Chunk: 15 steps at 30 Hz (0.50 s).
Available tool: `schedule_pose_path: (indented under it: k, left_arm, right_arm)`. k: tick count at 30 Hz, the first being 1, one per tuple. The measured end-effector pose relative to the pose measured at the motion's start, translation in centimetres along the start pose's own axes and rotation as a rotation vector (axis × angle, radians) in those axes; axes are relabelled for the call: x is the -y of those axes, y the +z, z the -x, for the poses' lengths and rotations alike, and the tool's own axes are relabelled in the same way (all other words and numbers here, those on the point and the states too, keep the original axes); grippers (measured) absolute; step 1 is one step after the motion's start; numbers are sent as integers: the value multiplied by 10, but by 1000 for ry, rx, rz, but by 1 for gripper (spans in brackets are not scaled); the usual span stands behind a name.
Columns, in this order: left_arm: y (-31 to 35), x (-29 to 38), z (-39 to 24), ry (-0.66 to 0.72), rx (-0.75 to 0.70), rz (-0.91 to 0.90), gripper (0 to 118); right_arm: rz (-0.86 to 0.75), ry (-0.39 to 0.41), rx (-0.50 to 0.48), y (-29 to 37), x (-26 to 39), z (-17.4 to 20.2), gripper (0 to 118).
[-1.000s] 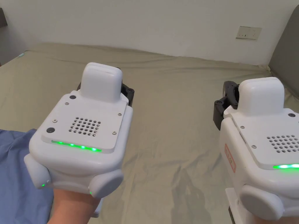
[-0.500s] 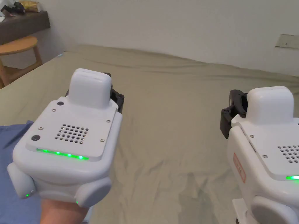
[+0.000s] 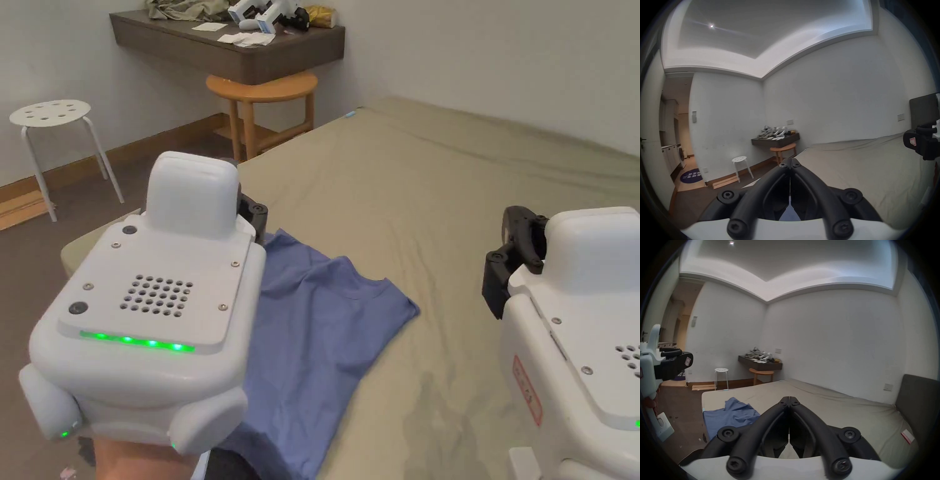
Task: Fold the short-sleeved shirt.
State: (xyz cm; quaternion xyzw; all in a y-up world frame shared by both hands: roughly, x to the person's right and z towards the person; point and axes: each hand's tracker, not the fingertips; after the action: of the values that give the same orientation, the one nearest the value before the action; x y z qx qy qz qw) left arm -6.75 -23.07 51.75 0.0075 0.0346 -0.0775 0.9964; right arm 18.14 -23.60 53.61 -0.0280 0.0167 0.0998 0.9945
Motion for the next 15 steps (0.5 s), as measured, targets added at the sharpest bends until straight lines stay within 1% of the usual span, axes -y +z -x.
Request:
schedule_pose_path:
  k: [2, 4, 9, 15]
  left_arm:
    - [0, 7, 9, 0, -12, 22, 0]
    - [-3, 12, 15, -1, -27, 39, 0]
    - [-13, 20, 15, 10, -29, 54, 0]
    - [-39, 33, 3, -1, 65, 125, 0]
  right_arm:
    - [22, 21, -35, -7, 2, 12, 1]
    - [38, 16, -57, -14, 4, 20, 1]
    - [43, -6, -63, -18, 8, 23, 1]
    - [84, -5, -44, -28, 17, 14, 1]
